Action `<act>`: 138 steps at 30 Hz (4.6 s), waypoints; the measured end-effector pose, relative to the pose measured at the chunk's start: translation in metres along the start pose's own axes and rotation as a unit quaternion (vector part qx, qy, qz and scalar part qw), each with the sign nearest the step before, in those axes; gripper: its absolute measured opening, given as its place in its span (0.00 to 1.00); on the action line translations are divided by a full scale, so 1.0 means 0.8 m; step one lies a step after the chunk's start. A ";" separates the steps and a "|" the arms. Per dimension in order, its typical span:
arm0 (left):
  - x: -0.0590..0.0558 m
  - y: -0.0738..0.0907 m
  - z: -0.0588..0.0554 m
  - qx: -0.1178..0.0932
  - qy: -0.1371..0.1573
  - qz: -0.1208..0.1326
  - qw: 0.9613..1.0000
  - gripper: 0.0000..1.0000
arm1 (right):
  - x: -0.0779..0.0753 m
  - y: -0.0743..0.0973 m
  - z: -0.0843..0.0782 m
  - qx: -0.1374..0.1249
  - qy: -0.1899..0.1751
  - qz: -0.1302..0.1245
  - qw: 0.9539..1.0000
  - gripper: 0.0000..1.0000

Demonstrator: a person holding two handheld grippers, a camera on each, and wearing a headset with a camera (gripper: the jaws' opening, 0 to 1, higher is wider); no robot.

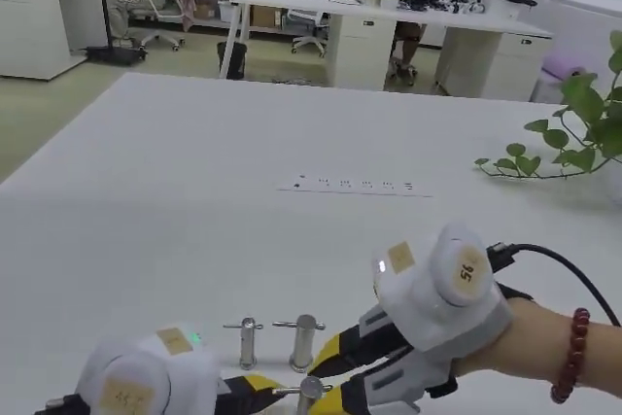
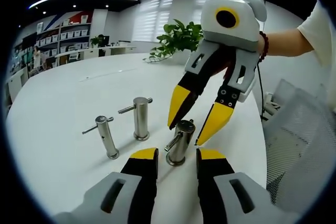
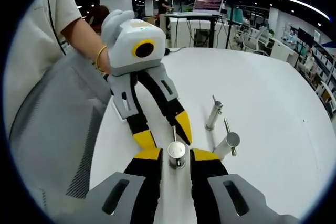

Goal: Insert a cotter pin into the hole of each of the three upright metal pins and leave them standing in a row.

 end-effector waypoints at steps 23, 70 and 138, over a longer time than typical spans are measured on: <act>-0.002 0.015 0.006 -0.008 -0.014 -0.006 1.000 0.39 | 0.001 -0.006 0.002 -0.021 0.003 -0.012 1.000 0.13; 0.013 0.077 0.023 -0.065 -0.002 0.047 0.997 0.65 | -0.068 0.042 -0.051 0.016 -0.019 -0.059 0.998 0.13; 0.022 0.138 0.047 -0.066 0.016 0.147 0.987 0.81 | -0.005 0.117 -0.020 -0.087 -0.235 -0.257 0.933 0.72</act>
Point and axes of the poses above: the centre of the closed fingertips' face, and the gripper's own axes: y roughly backward along the fingers, x roughly to its left, z roughly out of its top, the point moved 3 cm from there along y, roughly backward along the fingers, and after that the axes turned 10 degrees about y, right-handed, at the moved point
